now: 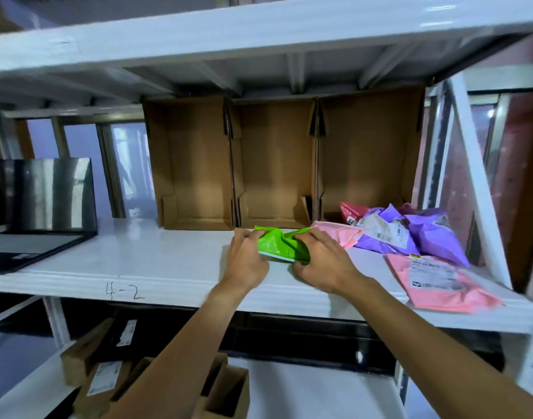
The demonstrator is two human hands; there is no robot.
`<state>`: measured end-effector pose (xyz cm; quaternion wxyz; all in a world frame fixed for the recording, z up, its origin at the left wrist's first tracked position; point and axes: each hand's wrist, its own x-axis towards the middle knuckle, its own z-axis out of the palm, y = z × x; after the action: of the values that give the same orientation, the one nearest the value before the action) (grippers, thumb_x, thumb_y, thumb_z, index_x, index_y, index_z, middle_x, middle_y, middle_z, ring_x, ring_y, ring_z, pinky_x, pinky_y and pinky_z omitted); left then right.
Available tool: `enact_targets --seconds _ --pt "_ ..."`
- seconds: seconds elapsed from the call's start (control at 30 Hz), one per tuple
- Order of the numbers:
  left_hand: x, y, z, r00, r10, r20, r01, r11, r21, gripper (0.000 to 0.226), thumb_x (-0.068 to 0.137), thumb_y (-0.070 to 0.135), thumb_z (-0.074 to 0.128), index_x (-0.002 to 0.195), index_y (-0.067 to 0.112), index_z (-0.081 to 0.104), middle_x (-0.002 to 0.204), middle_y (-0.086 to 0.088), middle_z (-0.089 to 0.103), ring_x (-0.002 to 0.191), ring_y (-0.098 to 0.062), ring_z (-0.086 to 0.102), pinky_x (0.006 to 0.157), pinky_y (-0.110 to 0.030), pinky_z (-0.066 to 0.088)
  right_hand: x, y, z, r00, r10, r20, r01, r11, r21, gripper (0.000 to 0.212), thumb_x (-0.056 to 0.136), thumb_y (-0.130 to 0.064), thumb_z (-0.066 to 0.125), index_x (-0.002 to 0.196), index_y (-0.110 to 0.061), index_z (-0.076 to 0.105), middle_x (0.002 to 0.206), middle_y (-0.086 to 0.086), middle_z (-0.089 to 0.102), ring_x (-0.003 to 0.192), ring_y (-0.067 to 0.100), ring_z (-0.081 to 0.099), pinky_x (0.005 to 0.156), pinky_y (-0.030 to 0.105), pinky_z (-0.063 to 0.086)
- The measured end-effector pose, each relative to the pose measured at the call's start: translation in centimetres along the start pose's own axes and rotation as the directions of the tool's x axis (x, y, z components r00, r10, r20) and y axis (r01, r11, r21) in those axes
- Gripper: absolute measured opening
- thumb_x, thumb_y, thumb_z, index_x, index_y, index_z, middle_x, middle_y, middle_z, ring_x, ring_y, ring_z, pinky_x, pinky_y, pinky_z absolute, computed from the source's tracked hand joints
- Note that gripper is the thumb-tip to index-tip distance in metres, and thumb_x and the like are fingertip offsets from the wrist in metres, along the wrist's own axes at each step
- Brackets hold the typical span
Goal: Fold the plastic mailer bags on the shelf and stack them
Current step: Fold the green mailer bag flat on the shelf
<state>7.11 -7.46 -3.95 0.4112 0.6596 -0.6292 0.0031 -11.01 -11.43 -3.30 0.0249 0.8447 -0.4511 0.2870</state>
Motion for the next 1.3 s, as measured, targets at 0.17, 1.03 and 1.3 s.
enact_targets --seconds 0.17,1.03,1.3 --pt "-1.2 1.0 -0.5 0.999 0.005 0.046 -0.005 1.000 -0.006 0.061 0.083 -0.004 0.055 0.139 0.019 0.058 0.127 -0.010 0.048 0.118 -0.030 0.057 0.102 -0.025 0.038 -2.0 0.7 -1.4 0.999 0.019 -0.028 -0.018 1.000 0.026 0.070 0.074 -0.036 0.065 0.140 -0.026 0.047 0.134 0.003 0.048 0.122 0.028 0.046 0.102 0.037 0.041" --pt "-2.1 2.8 -0.3 0.938 -0.032 0.345 0.240 0.780 -0.579 0.027 0.105 0.036 0.050 0.126 0.025 0.063 0.118 0.008 0.071 0.102 0.000 0.065 0.083 -0.021 0.047 -5.0 3.4 -5.4 0.942 0.331 -0.052 -0.266 0.831 0.489 0.072 0.090 -0.034 0.071 0.151 -0.024 0.033 0.130 -0.006 0.056 0.118 0.017 0.055 0.102 0.042 0.047" --pt "-2.1 2.7 -0.2 0.923 -0.003 0.385 0.248 0.771 -0.587 0.031 0.097 0.039 0.064 0.124 0.025 0.065 0.116 0.014 0.073 0.109 -0.005 0.066 0.095 -0.027 0.050 -4.9 3.2 -4.3 0.926 0.359 0.115 -0.323 0.599 0.733 0.022 0.093 -0.026 0.068 0.114 -0.022 0.062 0.111 -0.005 0.069 0.095 0.005 0.063 0.075 0.018 0.048"
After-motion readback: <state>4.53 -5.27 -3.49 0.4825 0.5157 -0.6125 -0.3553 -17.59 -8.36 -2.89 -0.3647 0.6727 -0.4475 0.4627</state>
